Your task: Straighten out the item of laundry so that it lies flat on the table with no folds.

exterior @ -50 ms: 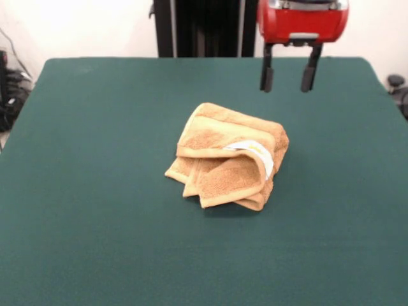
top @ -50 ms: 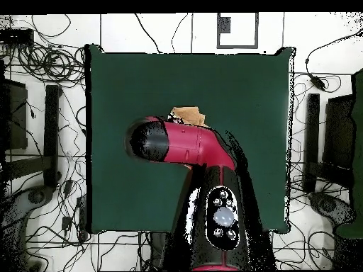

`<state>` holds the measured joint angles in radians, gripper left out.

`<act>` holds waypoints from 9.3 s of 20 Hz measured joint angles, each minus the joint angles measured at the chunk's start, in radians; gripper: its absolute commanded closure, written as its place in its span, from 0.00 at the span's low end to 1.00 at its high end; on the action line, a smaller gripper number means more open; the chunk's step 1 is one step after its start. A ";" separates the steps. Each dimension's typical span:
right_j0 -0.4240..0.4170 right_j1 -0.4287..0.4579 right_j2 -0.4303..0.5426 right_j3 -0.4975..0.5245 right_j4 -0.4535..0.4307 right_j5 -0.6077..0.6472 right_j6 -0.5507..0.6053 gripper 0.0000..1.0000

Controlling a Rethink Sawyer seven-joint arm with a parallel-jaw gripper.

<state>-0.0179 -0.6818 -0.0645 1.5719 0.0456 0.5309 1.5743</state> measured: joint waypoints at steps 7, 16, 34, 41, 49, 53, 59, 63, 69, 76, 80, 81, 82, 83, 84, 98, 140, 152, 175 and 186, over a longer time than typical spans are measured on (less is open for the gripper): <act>-0.012 0.055 -0.001 -0.041 0.019 0.000 0.000 0.00; -0.025 0.114 -0.010 -0.044 0.022 0.000 0.000 0.00; 0.045 0.180 -0.118 -0.075 0.131 -0.001 0.061 0.00; 0.091 0.192 -0.168 -0.076 0.222 0.000 0.192 0.00; 0.103 0.192 -0.187 -0.076 0.275 0.000 0.324 0.00; 0.099 0.193 -0.187 -0.076 0.275 -0.003 0.335 0.00; 0.097 0.195 -0.187 -0.076 0.274 -0.019 0.335 0.00; 0.094 0.200 -0.187 -0.076 0.275 -0.034 0.335 0.00; 0.092 0.214 -0.187 -0.076 0.274 -0.049 0.335 0.00; 0.075 0.233 -0.186 -0.077 0.275 -0.089 0.335 0.00; 0.049 0.258 -0.184 -0.077 0.274 -0.130 0.335 0.00; 0.041 0.264 -0.183 -0.077 0.274 -0.140 0.335 0.00; 0.036 0.268 -0.183 -0.077 0.274 -0.146 0.335 0.00; 0.029 0.273 -0.183 -0.077 0.275 -0.154 0.335 0.00; 0.026 0.276 -0.183 -0.077 0.275 -0.158 0.335 0.00; 0.019 0.296 -0.183 -0.078 0.274 -0.177 0.335 0.00; 0.060 0.209 -0.185 -0.108 0.273 -0.144 0.335 0.00; 0.067 0.214 -0.184 -0.108 0.271 -0.144 0.335 0.00; 0.050 0.207 -0.150 -0.090 0.270 -0.188 0.335 0.00; 0.037 0.210 -0.123 -0.077 0.270 -0.215 0.335 0.00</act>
<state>0.0191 -0.4718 -0.1874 1.4947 0.3153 0.3159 1.9096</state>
